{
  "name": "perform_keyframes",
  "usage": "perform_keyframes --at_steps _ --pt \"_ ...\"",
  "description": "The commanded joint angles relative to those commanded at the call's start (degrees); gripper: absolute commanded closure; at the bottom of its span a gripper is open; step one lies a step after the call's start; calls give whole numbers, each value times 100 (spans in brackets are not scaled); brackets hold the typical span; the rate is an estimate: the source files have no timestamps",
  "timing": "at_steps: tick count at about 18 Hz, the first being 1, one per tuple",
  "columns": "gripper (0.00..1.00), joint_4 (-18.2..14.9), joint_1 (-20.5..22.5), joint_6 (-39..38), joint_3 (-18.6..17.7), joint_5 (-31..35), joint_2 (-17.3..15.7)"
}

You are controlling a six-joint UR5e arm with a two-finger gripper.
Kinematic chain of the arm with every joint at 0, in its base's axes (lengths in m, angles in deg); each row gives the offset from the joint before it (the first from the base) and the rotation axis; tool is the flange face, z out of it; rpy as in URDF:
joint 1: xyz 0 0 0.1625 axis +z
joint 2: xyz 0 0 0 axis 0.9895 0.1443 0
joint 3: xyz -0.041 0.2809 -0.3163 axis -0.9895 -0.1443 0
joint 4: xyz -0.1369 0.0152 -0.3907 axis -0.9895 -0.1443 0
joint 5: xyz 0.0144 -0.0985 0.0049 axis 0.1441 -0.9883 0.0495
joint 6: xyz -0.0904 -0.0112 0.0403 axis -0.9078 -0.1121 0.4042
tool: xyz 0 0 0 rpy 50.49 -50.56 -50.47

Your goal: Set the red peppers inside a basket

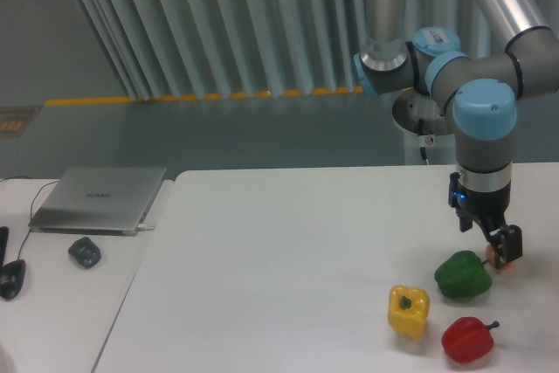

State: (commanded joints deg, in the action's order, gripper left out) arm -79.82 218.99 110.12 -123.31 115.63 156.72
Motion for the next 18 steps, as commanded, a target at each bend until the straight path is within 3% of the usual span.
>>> perform_keyframes --at_steps 6,11,18 --pt "0 70 35 -35 -17 -343 9" --pt "0 851 18 -387 -404 -360 -53" --pt "0 1424 0 -703 -440 -343 -35"
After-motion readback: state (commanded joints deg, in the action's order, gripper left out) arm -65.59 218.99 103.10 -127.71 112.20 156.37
